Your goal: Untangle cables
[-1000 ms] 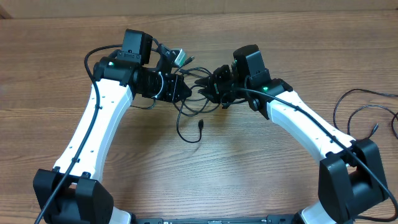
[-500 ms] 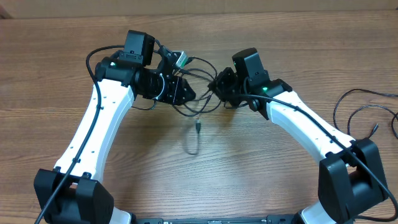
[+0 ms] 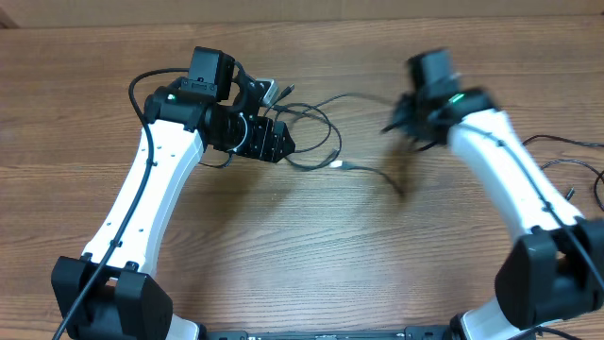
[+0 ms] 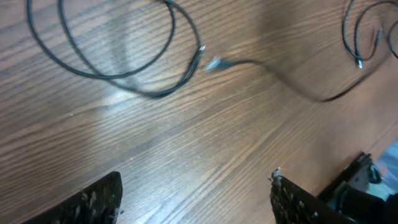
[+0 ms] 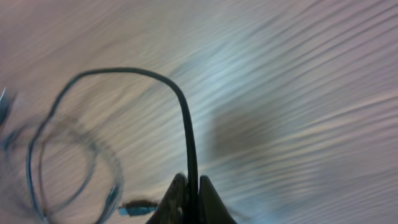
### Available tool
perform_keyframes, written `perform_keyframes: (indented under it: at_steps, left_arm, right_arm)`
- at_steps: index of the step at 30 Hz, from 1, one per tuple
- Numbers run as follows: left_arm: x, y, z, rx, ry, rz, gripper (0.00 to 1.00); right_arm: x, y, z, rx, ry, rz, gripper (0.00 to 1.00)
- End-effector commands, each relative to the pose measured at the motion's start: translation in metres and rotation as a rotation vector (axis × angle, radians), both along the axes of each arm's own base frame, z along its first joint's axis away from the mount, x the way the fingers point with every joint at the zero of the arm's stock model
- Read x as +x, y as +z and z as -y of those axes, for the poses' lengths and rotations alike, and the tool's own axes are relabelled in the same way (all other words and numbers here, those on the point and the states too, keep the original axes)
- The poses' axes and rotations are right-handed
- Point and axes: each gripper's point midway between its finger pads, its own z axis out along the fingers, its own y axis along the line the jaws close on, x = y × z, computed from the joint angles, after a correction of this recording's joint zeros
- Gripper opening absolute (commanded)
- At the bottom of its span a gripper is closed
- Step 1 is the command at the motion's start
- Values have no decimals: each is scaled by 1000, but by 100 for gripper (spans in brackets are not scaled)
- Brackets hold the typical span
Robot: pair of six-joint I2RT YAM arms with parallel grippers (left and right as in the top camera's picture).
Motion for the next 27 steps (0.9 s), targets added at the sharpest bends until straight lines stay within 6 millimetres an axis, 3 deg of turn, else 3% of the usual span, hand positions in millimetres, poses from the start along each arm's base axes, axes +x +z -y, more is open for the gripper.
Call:
perform_keyframes:
  at_steps: [1, 5, 9, 13, 14, 17, 19, 22, 24, 27]
  left_arm:
    - [5, 7, -4, 26, 5, 37, 76]
    - [5, 7, -4, 26, 5, 41, 76]
    - [7, 7, -4, 25, 6, 46, 76]
    - [8, 4, -3, 25, 6, 43, 76]
    - [9, 3, -3, 25, 7, 40, 76]
    - [12, 0, -2, 20, 27, 28, 76]
    - [15, -3, -1, 17, 35, 22, 76]
    - [18, -9, 0, 16, 46, 6, 76]
    - [21, -14, 2, 13, 55, -5, 77]
    - [28, -22, 9, 1, 67, -14, 78]
  right_arm:
    - [11, 108, 106, -270, -193, 190, 4]
    - [-2, 166, 179, -278, -378, 267, 4]
    - [-22, 196, 233, -292, -522, 319, 4]
    - [-23, 192, 239, -215, -534, 325, 4]
    - [-21, 191, 234, -186, -514, 328, 4]
    - [2, 189, 189, -21, -241, 354, 4]
    - [15, 197, 136, 135, 46, 404, 4]
    - [15, 223, 64, 366, 382, 507, 4]
    - [15, 235, 43, 428, 466, 548, 4]
    - [19, 243, 29, 435, 507, 583, 4]
